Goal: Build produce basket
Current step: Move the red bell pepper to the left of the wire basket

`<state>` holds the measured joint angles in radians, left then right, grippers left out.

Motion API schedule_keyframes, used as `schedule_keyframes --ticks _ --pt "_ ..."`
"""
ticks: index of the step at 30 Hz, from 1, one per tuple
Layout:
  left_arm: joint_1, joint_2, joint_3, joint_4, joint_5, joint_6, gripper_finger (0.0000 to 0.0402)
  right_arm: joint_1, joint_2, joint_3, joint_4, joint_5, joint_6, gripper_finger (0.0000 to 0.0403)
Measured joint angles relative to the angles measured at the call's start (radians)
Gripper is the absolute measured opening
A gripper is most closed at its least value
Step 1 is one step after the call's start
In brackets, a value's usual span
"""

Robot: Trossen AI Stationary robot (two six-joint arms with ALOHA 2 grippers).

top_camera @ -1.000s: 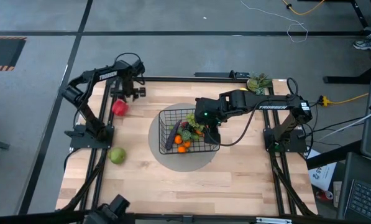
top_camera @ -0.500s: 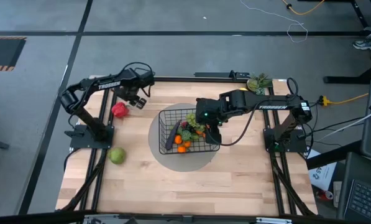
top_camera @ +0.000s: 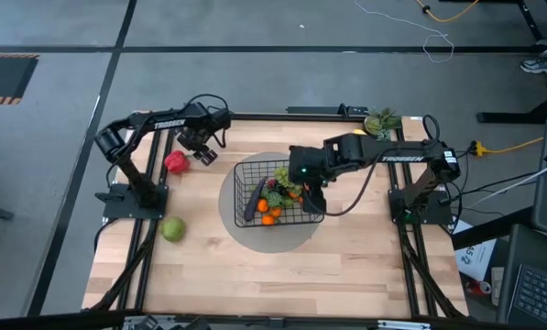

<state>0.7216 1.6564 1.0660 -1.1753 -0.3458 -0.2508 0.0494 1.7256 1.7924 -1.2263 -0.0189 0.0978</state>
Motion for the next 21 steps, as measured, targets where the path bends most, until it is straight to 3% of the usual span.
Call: schedule_keyframes --ticks 21 --pt "0.019 0.055 0.000 -0.054 0.006 0.052 0.0172 0.022 0.000 0.000 -0.005 0.000 0.005 0.0216"
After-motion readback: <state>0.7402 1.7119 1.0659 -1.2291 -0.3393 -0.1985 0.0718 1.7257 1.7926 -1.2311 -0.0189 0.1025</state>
